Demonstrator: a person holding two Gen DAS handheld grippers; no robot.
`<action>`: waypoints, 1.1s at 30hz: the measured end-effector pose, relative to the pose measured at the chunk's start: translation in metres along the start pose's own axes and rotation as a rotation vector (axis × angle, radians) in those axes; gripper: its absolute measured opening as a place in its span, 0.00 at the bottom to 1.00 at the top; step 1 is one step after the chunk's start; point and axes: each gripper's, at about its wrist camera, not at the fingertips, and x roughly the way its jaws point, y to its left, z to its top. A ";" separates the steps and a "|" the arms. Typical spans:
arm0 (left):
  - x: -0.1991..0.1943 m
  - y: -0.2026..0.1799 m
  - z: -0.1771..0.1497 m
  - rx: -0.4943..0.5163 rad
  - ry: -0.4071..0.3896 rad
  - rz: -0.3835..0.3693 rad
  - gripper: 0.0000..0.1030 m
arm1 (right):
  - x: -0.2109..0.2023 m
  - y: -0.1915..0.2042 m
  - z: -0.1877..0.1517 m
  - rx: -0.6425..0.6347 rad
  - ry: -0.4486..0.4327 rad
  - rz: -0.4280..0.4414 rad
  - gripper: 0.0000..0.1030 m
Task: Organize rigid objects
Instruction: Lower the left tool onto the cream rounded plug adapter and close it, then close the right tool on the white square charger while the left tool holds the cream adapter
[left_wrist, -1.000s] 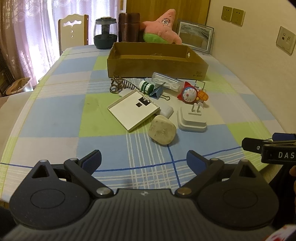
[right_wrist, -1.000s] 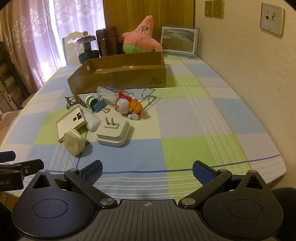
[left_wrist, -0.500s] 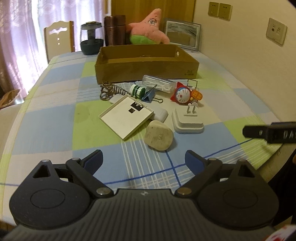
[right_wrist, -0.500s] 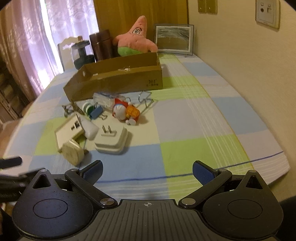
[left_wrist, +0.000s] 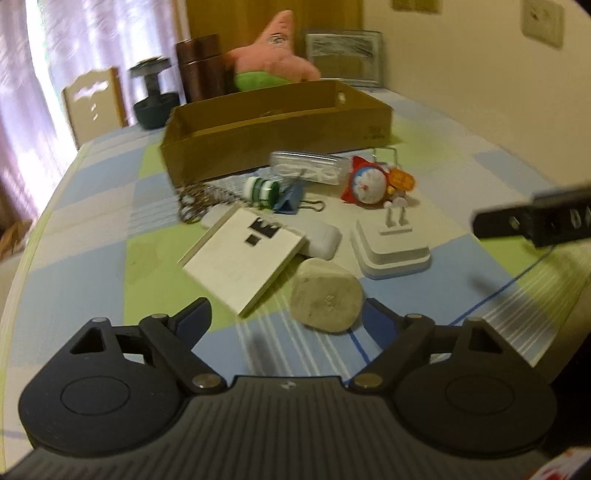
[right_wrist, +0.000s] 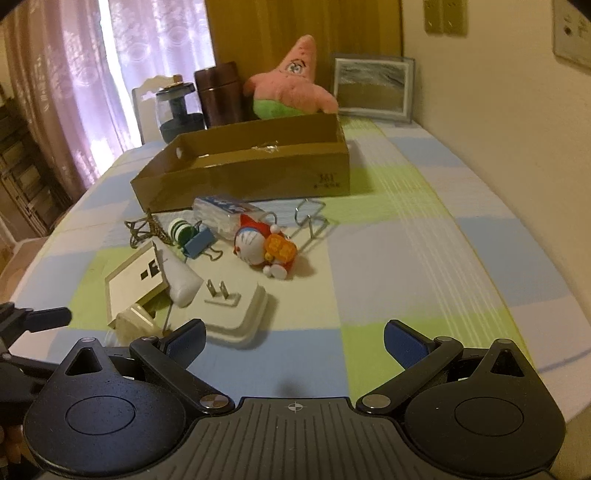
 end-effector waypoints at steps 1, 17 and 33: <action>0.003 -0.003 0.000 0.020 -0.004 0.001 0.80 | 0.003 0.001 0.001 -0.006 -0.003 0.002 0.98; 0.042 -0.022 0.000 0.104 -0.016 -0.025 0.44 | 0.033 0.005 0.000 -0.008 0.038 0.043 0.79; 0.016 0.038 0.028 0.048 -0.023 0.063 0.44 | 0.059 0.041 0.000 -0.060 0.057 0.038 0.79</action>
